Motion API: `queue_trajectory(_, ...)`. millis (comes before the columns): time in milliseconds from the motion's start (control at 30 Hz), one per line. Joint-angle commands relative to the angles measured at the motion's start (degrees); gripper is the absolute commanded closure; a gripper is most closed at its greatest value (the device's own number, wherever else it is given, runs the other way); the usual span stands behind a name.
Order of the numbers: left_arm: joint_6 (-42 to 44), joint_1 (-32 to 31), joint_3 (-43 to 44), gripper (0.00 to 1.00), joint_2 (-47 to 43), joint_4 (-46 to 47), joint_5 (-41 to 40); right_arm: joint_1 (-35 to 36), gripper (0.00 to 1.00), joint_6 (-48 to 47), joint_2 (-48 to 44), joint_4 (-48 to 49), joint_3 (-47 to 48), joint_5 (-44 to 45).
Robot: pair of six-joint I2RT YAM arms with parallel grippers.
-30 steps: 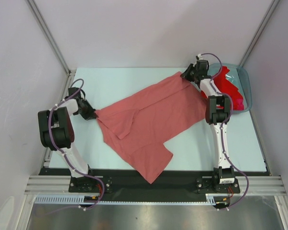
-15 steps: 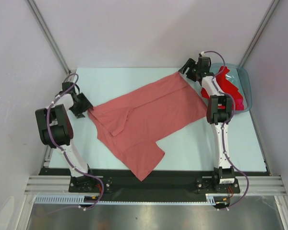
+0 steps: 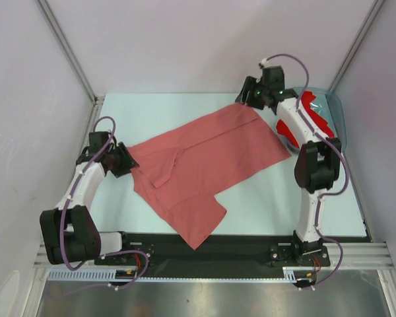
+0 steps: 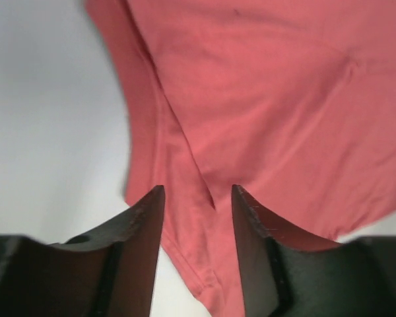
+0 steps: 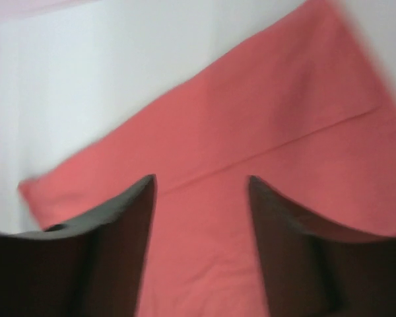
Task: Fold and stack the t-shirts
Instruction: Fold the tshirt
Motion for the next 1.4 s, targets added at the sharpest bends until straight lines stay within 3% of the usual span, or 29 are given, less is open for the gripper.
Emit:
queue_trajectory(0,-0.43,-3.18,-4.78,0.54,-2.90,2.76,7.36,5.62,0.44,6.26,-8.00,10.24,-16.66,-6.33)
queue_trajectory(67,-1.39,-6.34,-6.02,0.56,-2.30,3.11,8.06,9.83,0.64,15.13,-12.05,17.83,-28.15,-9.41)
queue_trajectory(200,-4.47,-7.68,-8.39,0.57,-0.63,6.27,9.65,17.04,0.65,26.39,-13.56,34.60,-37.62,-10.13)
queue_trajectory(367,-5.18,-7.68,-6.12,0.57,3.41,6.55,9.57,25.03,0.62,31.93,-9.00,38.52,-38.77,-7.76)
queue_trajectory(500,-5.62,-7.68,-4.18,0.56,6.75,6.37,9.73,26.72,0.64,35.71,-6.71,45.44,-41.76,-6.96)
queue_trajectory(733,-8.34,-7.68,-4.62,0.53,8.34,7.25,11.41,27.07,0.87,40.81,1.12,49.51,-39.30,-11.80)
queue_trajectory(1033,-8.34,-7.68,-5.41,0.51,8.78,7.69,12.20,29.09,0.74,41.69,5.95,48.90,-36.22,-13.21)
queue_trajectory(1367,-8.17,-7.68,-5.50,0.46,9.92,8.21,12.64,29.62,0.71,44.33,8.94,50.48,-34.82,-13.56)
